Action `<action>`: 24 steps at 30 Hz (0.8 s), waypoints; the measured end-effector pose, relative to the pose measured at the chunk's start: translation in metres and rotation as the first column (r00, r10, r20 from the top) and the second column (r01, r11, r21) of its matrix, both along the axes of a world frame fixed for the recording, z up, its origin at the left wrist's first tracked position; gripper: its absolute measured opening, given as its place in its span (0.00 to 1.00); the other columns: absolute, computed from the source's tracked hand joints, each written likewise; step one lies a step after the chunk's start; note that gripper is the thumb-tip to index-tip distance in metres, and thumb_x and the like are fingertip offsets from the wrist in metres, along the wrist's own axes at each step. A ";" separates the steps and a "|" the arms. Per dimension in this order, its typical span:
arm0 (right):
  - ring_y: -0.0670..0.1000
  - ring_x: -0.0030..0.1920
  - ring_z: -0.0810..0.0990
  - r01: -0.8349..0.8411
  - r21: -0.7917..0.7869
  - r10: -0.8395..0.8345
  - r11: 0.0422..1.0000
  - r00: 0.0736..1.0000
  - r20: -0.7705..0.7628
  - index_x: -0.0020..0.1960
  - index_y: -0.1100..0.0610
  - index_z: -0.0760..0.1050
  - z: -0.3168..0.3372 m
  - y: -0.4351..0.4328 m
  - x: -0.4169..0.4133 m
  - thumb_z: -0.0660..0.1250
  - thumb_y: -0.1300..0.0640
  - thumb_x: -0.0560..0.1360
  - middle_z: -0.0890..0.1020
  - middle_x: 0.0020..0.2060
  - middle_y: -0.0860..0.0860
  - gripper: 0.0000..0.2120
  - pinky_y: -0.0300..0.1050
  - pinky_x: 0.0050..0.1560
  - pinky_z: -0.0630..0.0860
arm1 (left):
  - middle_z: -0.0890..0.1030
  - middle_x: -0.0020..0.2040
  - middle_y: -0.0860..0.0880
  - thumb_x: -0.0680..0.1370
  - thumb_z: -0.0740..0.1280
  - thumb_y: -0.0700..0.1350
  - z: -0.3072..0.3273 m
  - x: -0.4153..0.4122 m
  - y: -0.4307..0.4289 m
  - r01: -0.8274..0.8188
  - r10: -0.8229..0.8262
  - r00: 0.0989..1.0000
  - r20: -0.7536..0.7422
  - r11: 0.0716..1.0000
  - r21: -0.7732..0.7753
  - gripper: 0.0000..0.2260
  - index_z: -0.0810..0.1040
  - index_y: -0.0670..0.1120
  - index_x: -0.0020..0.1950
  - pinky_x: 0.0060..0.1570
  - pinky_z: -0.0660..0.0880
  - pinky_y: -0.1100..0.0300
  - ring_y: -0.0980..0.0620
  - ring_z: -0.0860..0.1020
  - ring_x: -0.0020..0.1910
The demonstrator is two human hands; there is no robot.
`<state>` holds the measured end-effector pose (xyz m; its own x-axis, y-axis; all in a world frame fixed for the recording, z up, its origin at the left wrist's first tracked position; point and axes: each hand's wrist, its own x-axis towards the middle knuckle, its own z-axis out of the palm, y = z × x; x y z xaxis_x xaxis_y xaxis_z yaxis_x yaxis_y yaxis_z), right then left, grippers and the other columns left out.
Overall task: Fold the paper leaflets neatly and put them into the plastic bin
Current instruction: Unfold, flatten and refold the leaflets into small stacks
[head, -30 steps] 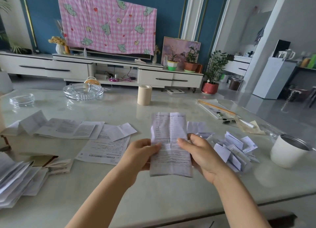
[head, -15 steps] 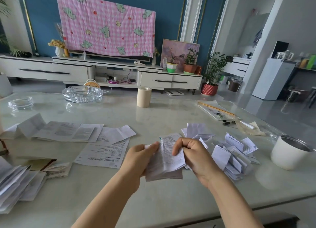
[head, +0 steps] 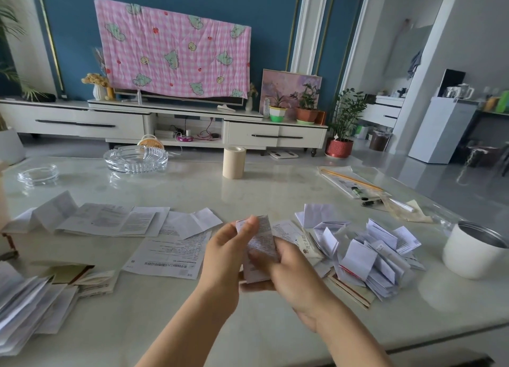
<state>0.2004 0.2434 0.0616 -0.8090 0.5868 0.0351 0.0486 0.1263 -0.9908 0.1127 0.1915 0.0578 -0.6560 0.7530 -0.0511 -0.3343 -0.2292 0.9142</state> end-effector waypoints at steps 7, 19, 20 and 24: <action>0.46 0.24 0.73 -0.168 -0.173 0.194 0.971 0.971 0.142 0.44 0.61 0.75 -0.001 0.009 0.010 0.61 0.66 0.78 0.82 0.36 0.55 0.07 0.35 0.24 0.67 | 0.77 0.30 0.51 0.75 0.67 0.52 -0.010 -0.007 0.008 -0.278 0.195 0.857 -0.477 0.954 -0.110 0.09 0.77 0.47 0.44 0.26 0.68 0.66 0.53 0.74 0.31; 0.45 0.20 0.70 0.183 0.187 -0.211 0.965 0.967 0.140 0.33 0.57 0.68 -0.019 0.012 0.007 0.63 0.58 0.77 0.75 0.23 0.48 0.14 0.35 0.22 0.63 | 0.57 0.22 0.50 0.79 0.61 0.49 -0.026 -0.012 0.036 -0.531 0.316 0.674 -0.668 0.836 -0.140 0.26 0.55 0.44 0.25 0.28 0.54 0.56 0.51 0.56 0.25; 0.43 0.21 0.70 0.203 0.238 -0.235 0.950 0.965 0.114 0.32 0.56 0.68 -0.017 0.019 0.008 0.63 0.59 0.77 0.73 0.22 0.46 0.15 0.34 0.22 0.64 | 0.59 0.22 0.49 0.80 0.59 0.50 -0.024 -0.010 0.041 -0.546 0.326 0.665 -0.673 0.826 -0.140 0.26 0.56 0.43 0.25 0.27 0.55 0.56 0.51 0.57 0.25; 0.40 0.22 0.71 0.234 0.300 -0.269 0.925 0.960 0.082 0.36 0.59 0.74 -0.014 0.047 0.012 0.64 0.58 0.77 0.73 0.21 0.43 0.11 0.33 0.26 0.68 | 0.69 0.24 0.45 0.81 0.53 0.55 -0.022 -0.004 0.064 -0.578 0.305 0.595 -0.743 0.805 -0.132 0.27 0.65 0.39 0.27 0.27 0.58 0.56 0.46 0.68 0.26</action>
